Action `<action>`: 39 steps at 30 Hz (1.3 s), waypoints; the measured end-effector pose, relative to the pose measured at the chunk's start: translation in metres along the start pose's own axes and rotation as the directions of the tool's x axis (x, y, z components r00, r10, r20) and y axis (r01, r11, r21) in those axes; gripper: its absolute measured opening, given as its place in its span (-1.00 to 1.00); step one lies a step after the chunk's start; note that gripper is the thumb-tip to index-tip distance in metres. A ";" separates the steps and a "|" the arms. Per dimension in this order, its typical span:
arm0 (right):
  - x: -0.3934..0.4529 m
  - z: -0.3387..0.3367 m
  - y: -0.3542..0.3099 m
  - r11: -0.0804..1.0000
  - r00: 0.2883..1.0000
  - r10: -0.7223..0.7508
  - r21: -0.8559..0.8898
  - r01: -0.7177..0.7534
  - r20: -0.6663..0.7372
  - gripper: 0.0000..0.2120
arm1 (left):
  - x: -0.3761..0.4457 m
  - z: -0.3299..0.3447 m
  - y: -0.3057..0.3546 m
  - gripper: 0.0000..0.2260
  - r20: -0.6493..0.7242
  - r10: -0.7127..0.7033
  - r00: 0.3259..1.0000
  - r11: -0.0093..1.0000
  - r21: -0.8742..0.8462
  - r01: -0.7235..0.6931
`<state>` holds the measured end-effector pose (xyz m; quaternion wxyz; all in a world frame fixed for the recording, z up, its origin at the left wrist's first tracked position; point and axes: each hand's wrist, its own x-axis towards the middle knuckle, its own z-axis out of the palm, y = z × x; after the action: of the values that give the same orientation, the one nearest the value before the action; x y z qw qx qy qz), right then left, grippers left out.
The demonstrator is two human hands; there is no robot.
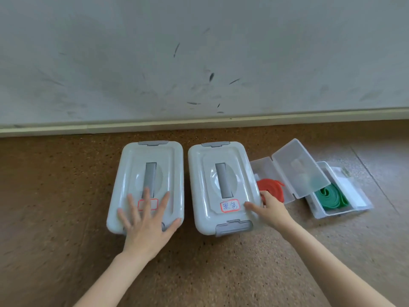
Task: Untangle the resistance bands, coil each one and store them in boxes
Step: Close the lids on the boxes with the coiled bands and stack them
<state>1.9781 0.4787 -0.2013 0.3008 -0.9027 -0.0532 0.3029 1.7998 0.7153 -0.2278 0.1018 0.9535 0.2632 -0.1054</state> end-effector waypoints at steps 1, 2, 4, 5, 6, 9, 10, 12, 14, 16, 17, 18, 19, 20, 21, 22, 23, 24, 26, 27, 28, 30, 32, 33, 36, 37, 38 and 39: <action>-0.002 0.001 0.000 0.998 1.000 0.017 0.068 -0.017 -0.002 -0.51 | -0.004 0.003 -0.004 -0.25 0.033 -0.024 0.999 1.000 0.005 0.024; -0.005 0.003 0.001 0.987 0.999 0.040 0.153 -0.041 0.008 -0.51 | -0.006 0.005 -0.006 -0.19 0.051 -0.032 0.998 0.999 0.018 0.031; -0.008 0.009 0.004 0.922 0.996 0.087 0.376 -0.094 0.036 -0.54 | -0.005 0.008 -0.004 -0.13 0.028 -0.031 0.999 0.999 0.044 0.030; -0.009 0.014 0.006 0.877 0.995 0.097 0.471 -0.098 0.028 -0.58 | -0.002 0.009 -0.002 -0.13 -0.011 -0.026 1.000 0.999 0.041 0.026; -0.009 0.019 0.007 0.847 0.996 0.094 0.527 -0.076 -0.008 -0.61 | 0.003 0.009 0.002 -0.14 -0.053 -0.019 0.998 0.999 0.027 0.020; -0.001 0.023 -0.001 0.811 0.989 0.080 0.586 0.010 -0.127 -0.70 | 0.027 0.004 0.012 -0.19 -0.094 0.001 0.996 0.999 0.043 0.003; 0.004 0.020 -0.005 0.813 0.985 0.074 0.582 0.030 -0.154 -0.74 | 0.034 0.003 0.014 -0.20 -0.088 0.011 0.996 0.998 0.059 -0.005; 0.013 0.007 -0.014 0.839 0.981 0.051 0.541 0.060 -0.187 -0.81 | 0.040 0.002 0.017 -0.22 -0.081 0.015 0.997 0.998 0.069 -0.010; 0.015 -0.011 -0.025 0.847 0.978 0.020 0.523 0.093 -0.206 -0.80 | 0.040 0.000 0.017 -0.23 -0.056 0.000 0.998 0.996 0.087 0.004; 0.011 -0.032 -0.038 0.831 0.976 -0.043 0.535 0.154 -0.214 -0.77 | 0.040 -0.008 0.017 -0.28 0.016 -0.003 1.000 0.999 0.047 0.002; 0.006 -0.041 -0.045 0.824 0.975 -0.068 0.538 0.175 -0.213 -0.77 | 0.040 -0.016 0.018 -0.32 0.050 -0.003 0.999 1.000 -0.030 0.004; 0.000 -0.050 -0.054 0.821 0.974 -0.085 0.539 0.187 -0.209 -0.75 | 0.039 -0.028 0.018 -0.38 0.058 -0.010 0.998 0.987 -0.159 0.019; -0.007 -0.057 -0.062 0.818 0.975 -0.100 0.541 0.195 -0.201 -0.73 | 0.037 -0.040 0.018 -0.44 0.024 -0.040 0.999 0.935 -0.351 0.046; -0.013 -0.061 -0.071 0.810 0.975 -0.116 0.550 0.204 -0.190 -0.72 | 0.033 -0.052 0.015 -0.50 -0.033 -0.110 0.993 0.823 -0.563 0.072; -0.020 -0.062 -0.081 0.796 0.975 -0.136 0.567 0.213 -0.176 -0.71 | 0.027 -0.063 0.012 -0.55 -0.074 -0.210 0.975 0.667 -0.739 0.088; -0.027 -0.060 -0.092 0.781 0.976 -0.149 0.587 0.216 -0.161 -0.72 | 0.020 -0.071 0.008 -0.59 -0.087 -0.308 0.947 0.524 -0.846 0.093; -0.034 -0.054 -0.104 0.770 0.977 -0.151 0.602 0.210 -0.147 -0.72 | 0.012 -0.078 0.004 -0.60 -0.080 -0.379 0.922 0.429 -0.898 0.099; -0.039 -0.044 -0.116 0.766 0.981 -0.145 0.612 0.196 -0.132 -0.71 | 0.004 -0.083 0.000 -0.60 -0.068 -0.420 0.905 0.373 -0.922 0.103; -0.048 -0.015 -0.139 0.775 0.988 -0.118 0.614 0.152 -0.095 -0.68 | -0.012 -0.089 -0.008 -0.59 -0.075 -0.450 0.890 0.317 -0.945 0.080; -0.052 0.001 -0.150 0.779 0.991 -0.103 0.614 0.132 -0.083 -0.69 | -0.018 -0.091 -0.010 -0.60 -0.098 -0.457 0.884 0.303 -0.952 0.051; -0.055 0.017 -0.160 0.791 0.991 -0.098 0.597 0.130 -0.087 -0.73 | -0.024 -0.093 -0.013 -0.60 -0.128 -0.457 0.880 0.300 -0.954 0.017; -0.060 0.041 -0.176 0.835 0.985 -0.107 0.526 0.161 -0.132 -0.82 | -0.030 -0.094 -0.017 -0.58 -0.183 -0.434 0.882 0.337 -0.941 -0.029; -0.065 0.056 -0.186 0.846 0.985 -0.099 0.509 0.159 -0.144 -0.81 | -0.035 -0.095 -0.020 -0.54 -0.187 -0.420 0.888 0.353 -0.935 -0.029; -0.066 0.059 -0.188 0.844 0.987 -0.086 0.517 0.144 -0.133 -0.79 | -0.036 -0.097 -0.020 -0.51 -0.178 -0.422 0.889 0.348 -0.937 -0.023; -0.069 0.056 -0.188 0.874 0.990 -0.065 0.471 0.116 -0.121 -0.66 | -0.042 -0.103 -0.016 -0.48 -0.092 -0.447 0.890 0.293 -0.955 0.049; -0.070 0.054 -0.184 0.888 0.992 -0.065 0.447 0.106 -0.107 -0.58 | -0.047 -0.102 -0.013 -0.48 -0.044 -0.474 0.879 0.263 -0.960 0.094; -0.071 0.052 -0.178 0.896 0.994 -0.062 0.434 0.095 -0.089 -0.52 | -0.052 -0.099 -0.008 -0.50 0.001 -0.502 0.865 0.239 -0.961 0.140; -0.073 0.050 -0.169 0.897 0.996 -0.056 0.436 0.080 -0.068 -0.48 | -0.058 -0.094 -0.002 -0.55 0.036 -0.517 0.855 0.238 -0.954 0.184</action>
<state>1.9048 0.6210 -0.0983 0.5077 -0.8174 -0.0074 0.2722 1.7638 0.7130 -0.1236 0.5642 0.6344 0.4949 0.1850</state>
